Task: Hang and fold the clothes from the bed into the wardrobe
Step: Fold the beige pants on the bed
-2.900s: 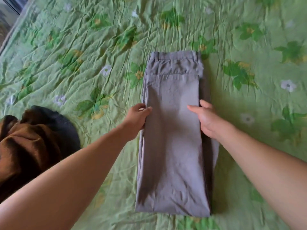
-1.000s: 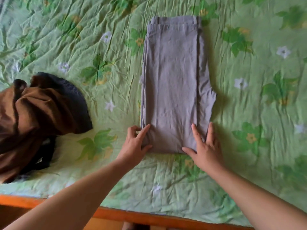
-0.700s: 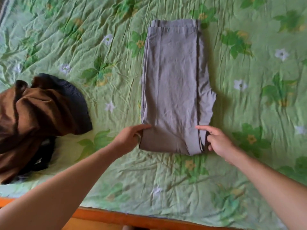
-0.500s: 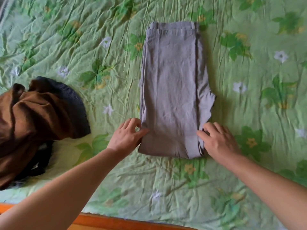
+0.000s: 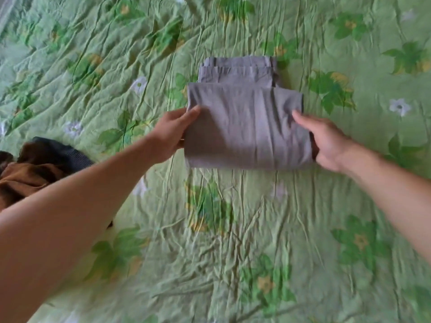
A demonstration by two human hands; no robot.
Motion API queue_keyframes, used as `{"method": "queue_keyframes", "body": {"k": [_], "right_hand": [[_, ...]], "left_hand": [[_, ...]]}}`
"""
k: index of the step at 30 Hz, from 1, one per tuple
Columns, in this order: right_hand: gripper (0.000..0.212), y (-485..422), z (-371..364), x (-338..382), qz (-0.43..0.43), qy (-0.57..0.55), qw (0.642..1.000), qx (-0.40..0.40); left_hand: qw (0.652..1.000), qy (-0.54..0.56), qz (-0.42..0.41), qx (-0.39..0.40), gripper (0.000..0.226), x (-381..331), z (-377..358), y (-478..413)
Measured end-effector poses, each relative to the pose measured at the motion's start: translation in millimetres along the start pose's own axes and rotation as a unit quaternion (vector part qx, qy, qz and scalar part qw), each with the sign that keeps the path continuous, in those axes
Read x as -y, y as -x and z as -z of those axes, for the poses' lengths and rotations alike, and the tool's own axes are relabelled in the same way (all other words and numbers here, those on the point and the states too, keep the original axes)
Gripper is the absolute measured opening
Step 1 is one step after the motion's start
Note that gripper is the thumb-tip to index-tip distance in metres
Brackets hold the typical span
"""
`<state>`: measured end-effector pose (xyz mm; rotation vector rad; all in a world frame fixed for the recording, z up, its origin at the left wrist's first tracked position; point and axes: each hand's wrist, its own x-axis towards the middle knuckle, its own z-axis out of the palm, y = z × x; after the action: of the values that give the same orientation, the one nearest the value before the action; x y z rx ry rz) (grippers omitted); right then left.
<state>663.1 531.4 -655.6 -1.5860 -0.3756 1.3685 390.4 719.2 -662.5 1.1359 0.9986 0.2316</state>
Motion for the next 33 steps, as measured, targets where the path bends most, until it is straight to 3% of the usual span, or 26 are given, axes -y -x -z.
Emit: {"method": "queue_keyframes", "body": {"k": [2, 6, 10, 13, 16, 19, 23, 27, 30, 33], "right_hand": [[0.026, -20, 4, 3, -0.082, 0.023, 0.995, 0.051], [0.071, -32, 1, -16, -0.103, 0.153, 0.982, 0.038], [0.058, -30, -7, -23, -0.086, 0.108, 0.99, 0.031], [0.068, -35, -3, -7, -0.062, 0.05, 0.997, 0.016], [0.076, -32, -4, -8, -0.081, 0.035, 0.996, 0.02], [0.082, -21, -5, -38, -0.145, 0.051, 0.988, 0.018], [0.061, -4, -12, -55, -0.128, 0.086, 0.988, 0.022], [0.077, 38, -22, -76, -0.159, 0.083, 0.983, 0.038], [0.088, 91, -25, -104, -0.232, 0.065, 0.969, 0.05], [0.076, 151, -25, -147, -0.328, 0.031, 0.942, 0.064]], "left_hand": [[0.996, 0.041, 0.076, 0.038, 0.043, 10, -3, -16], [0.99, 0.043, 0.083, 0.108, 0.038, 52, 4, -2], [0.998, -0.03, -0.054, 0.022, 0.029, 57, -1, 10], [0.99, 0.002, -0.14, -0.017, 0.025, 34, -9, -7], [0.998, 0.037, -0.043, -0.008, 0.027, 31, -12, -18], [0.997, -0.042, 0.069, -0.004, 0.029, 60, -12, -2], [0.998, -0.024, 0.051, -0.015, 0.02, 81, -7, 32], [0.995, -0.068, 0.071, 0.005, 0.024, 97, -11, 81], [0.986, -0.127, 0.104, 0.037, 0.022, 118, -15, 128], [0.967, -0.201, 0.138, 0.077, 0.022, 159, -24, 179]]}}
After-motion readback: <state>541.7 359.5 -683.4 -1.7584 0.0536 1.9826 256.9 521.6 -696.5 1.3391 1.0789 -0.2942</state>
